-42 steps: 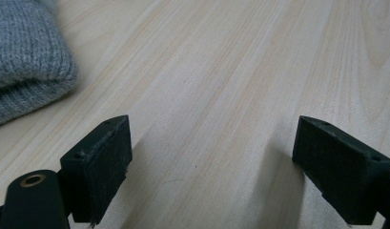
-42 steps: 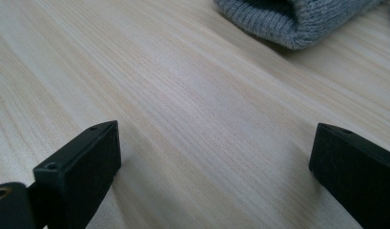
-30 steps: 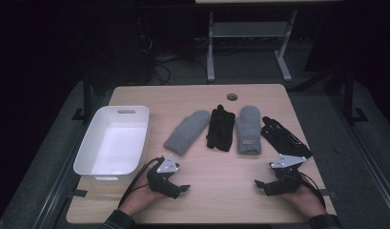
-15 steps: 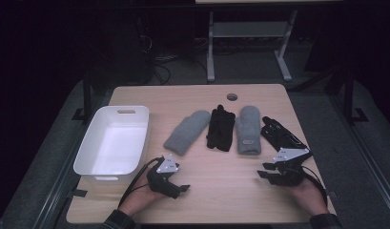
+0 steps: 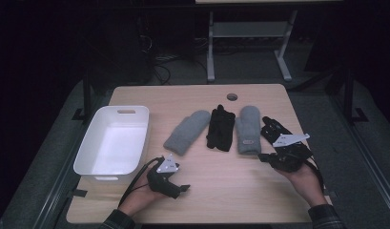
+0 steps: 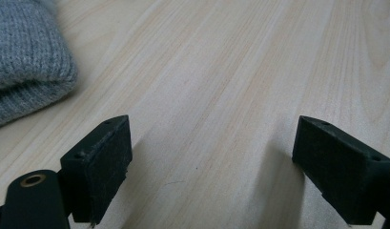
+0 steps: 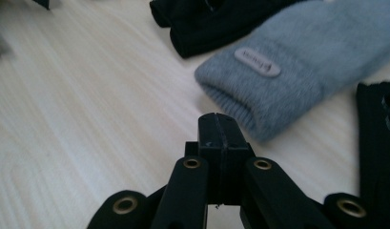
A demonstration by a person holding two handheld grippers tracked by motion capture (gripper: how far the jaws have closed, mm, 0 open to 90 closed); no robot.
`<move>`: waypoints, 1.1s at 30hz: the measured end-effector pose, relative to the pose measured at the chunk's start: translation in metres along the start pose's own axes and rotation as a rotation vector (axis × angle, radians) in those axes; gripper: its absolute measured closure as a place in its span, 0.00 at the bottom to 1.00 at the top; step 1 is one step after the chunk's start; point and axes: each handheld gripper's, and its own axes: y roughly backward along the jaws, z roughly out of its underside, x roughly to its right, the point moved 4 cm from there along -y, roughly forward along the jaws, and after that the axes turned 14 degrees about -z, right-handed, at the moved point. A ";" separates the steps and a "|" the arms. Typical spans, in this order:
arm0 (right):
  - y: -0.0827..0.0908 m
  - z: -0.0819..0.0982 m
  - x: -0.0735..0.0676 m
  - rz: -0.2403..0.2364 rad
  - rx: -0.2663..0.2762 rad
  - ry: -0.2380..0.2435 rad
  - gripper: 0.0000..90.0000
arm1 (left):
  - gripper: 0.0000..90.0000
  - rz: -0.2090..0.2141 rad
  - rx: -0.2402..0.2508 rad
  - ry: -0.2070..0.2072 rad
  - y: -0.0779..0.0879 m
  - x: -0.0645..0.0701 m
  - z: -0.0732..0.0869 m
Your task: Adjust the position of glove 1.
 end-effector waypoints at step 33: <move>-0.035 -0.050 0.066 0.015 -0.005 -0.065 1.00 | 0.14 -0.002 -0.002 0.003 -0.001 0.000 -0.001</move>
